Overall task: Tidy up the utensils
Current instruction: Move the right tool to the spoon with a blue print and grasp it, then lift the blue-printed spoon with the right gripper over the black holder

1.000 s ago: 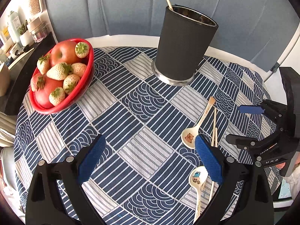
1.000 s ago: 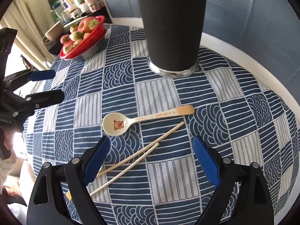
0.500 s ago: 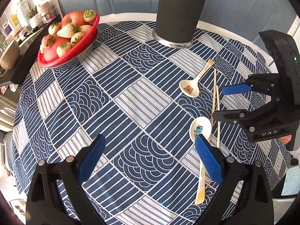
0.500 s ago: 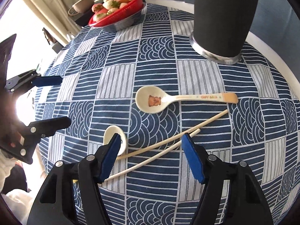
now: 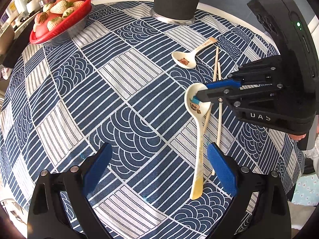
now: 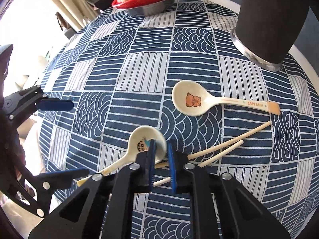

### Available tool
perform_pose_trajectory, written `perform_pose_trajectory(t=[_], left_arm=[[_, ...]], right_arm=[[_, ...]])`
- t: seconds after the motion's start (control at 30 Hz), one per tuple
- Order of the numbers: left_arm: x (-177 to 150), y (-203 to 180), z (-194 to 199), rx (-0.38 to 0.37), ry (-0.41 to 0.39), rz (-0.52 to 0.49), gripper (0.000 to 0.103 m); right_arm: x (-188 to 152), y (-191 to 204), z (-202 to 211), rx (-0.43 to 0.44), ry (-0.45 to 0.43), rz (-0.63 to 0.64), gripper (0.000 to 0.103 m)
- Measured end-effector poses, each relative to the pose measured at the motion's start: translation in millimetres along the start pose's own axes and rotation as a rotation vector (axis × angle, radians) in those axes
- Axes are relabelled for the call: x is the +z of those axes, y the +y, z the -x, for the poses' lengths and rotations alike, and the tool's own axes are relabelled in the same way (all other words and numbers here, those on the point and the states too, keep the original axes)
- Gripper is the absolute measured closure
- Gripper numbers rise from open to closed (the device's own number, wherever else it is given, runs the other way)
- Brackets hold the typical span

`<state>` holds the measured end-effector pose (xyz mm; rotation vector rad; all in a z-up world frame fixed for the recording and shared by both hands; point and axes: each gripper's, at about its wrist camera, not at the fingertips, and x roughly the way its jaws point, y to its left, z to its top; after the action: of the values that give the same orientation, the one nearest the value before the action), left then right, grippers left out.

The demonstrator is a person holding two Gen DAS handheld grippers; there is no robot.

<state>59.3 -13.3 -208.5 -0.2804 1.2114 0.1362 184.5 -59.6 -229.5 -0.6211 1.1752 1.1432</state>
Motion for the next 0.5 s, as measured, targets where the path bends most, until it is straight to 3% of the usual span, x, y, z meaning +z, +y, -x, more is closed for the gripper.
perform_pose_trajectory(t=[0.13,0.3,0.33,0.37,0.4,0.43,0.5], left_arm=[[-4,-11,-9,-0.014,0.014,-0.02,0.011],[-1,-13,-19,-0.06,0.058,-0.011,0.035],[0,-14,-19,-0.055,0.056,-0.015,0.043],[2,-14,-18,-0.058,0.055,-0.016,0.06],[4,-15,-17,-0.057,0.052,-0.011,0.068],[7,-14,-17,-0.053,0.051,-0.004,0.083],[12,-14,-14,-0.063,0.052,-0.001,0.088]], right_arm=[[1,-4,8,0.042,-0.044,-0.046,0.098],[-2,-5,24,0.072,-0.108,-0.089,0.099],[-1,-6,27,0.078,-0.123,-0.102,0.099],[-1,-6,30,0.079,-0.136,-0.113,0.099],[-1,-6,34,0.077,-0.149,-0.118,0.099],[0,-5,38,0.075,-0.163,-0.121,0.099],[2,-5,47,0.075,-0.192,-0.13,0.099]])
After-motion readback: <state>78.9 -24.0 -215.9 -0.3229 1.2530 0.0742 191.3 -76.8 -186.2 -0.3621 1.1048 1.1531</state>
